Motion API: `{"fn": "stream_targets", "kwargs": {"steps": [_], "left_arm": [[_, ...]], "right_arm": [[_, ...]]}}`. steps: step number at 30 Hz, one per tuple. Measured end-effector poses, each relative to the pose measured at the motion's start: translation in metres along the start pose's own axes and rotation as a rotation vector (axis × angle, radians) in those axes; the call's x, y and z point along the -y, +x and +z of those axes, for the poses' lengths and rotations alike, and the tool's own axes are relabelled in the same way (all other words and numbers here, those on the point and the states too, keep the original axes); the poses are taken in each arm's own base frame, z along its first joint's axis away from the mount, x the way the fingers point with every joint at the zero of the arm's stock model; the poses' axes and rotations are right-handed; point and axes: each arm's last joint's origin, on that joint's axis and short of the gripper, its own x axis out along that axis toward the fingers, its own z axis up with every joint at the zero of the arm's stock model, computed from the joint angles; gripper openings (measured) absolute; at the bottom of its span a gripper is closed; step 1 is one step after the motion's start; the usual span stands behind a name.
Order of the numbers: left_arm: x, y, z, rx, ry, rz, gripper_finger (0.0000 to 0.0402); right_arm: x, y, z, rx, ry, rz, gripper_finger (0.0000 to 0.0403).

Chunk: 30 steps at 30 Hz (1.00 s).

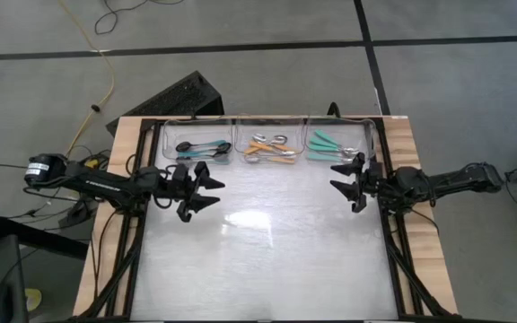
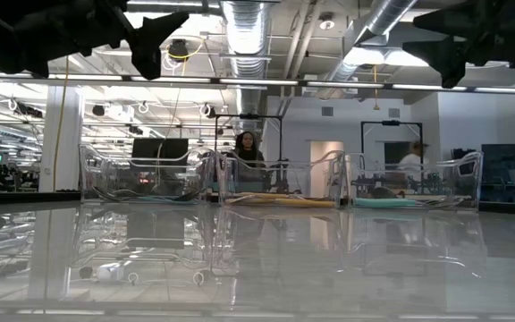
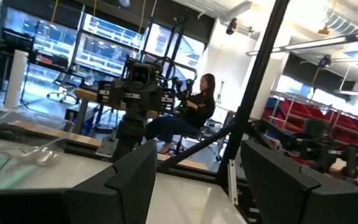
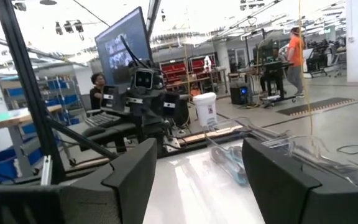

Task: Sort silverware by color (type)
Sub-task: Return to Home Position

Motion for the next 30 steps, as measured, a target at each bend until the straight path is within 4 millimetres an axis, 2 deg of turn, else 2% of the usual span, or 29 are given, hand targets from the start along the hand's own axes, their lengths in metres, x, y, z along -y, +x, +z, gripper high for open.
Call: {"fn": "stream_targets", "kwargs": {"steps": [5, 11, 18, 30], "left_arm": [[-0.002, 0.000, -0.001, 0.003, 0.010, 0.059, 0.0218], [-0.004, 0.000, 0.000, 0.029, 0.024, 0.126, 0.0218], [-0.005, 0.000, 0.001, 0.041, 0.034, 0.158, 0.0218], [-0.005, 0.000, 0.001, 0.041, 0.025, 0.154, 0.0218]], "right_arm": [[0.003, 0.000, -0.007, -0.065, -0.032, -0.030, 0.0265], [0.003, 0.001, -0.005, -0.050, -0.024, -0.027, 0.0265], [-0.005, -0.001, -0.007, -0.068, -0.017, 0.059, 0.0265], [-0.011, -0.004, -0.007, -0.076, -0.009, 0.098, 0.0265]]}}
